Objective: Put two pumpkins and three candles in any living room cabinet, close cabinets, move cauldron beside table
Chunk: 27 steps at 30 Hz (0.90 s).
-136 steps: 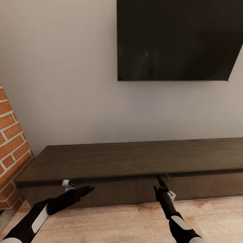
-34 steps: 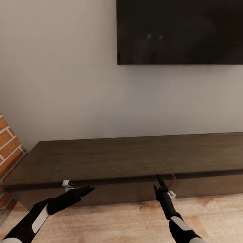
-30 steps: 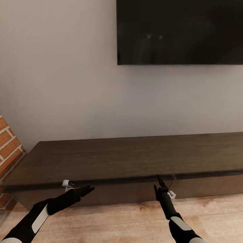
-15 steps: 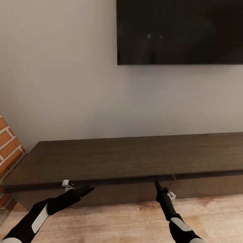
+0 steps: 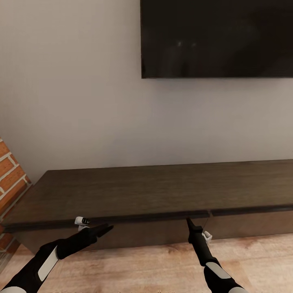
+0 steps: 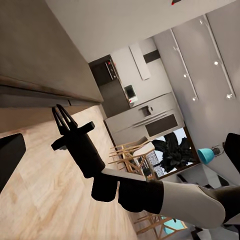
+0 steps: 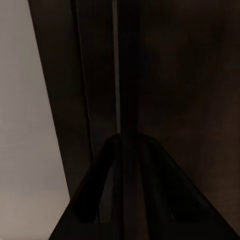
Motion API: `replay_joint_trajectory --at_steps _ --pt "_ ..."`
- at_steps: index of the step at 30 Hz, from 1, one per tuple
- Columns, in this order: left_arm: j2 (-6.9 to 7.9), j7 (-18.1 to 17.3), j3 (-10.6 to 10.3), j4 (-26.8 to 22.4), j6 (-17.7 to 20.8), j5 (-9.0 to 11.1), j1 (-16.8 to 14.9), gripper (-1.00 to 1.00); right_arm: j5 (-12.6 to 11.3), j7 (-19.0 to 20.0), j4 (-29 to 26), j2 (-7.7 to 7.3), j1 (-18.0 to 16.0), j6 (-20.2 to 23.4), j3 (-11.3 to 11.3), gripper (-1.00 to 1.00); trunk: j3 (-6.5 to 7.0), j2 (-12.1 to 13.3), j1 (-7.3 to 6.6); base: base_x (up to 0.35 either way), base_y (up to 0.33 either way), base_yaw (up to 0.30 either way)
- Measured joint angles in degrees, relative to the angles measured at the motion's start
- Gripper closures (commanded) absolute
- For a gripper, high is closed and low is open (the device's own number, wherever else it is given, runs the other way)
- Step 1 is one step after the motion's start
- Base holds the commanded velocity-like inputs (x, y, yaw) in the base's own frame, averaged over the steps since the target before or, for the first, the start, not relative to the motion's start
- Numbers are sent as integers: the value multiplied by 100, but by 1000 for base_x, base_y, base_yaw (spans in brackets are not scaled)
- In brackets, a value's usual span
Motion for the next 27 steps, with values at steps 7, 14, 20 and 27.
replay_joint_trajectory --at_steps 7,14,20,27 --pt "0 0 -1 -1 0 0 1 -100 -27 -84 -56 0 2 14 -31 100 -1 0 3 -197 0 0" --pt "1 0 -7 -2 1 0 1 -100 -51 -89 -56 -3 1 11 -80 100 -1 0 3 -319 0 0" --pt "-7 0 -7 -2 1 0 2 -100 -69 -92 -56 -5 1 10 -123 100 -1 0 3 -309 0 0" --pt "-8 0 -7 -2 1 0 2 -100 -78 -5 2 -5 -2 12 -152 100 0 0 0 -165 0 0"
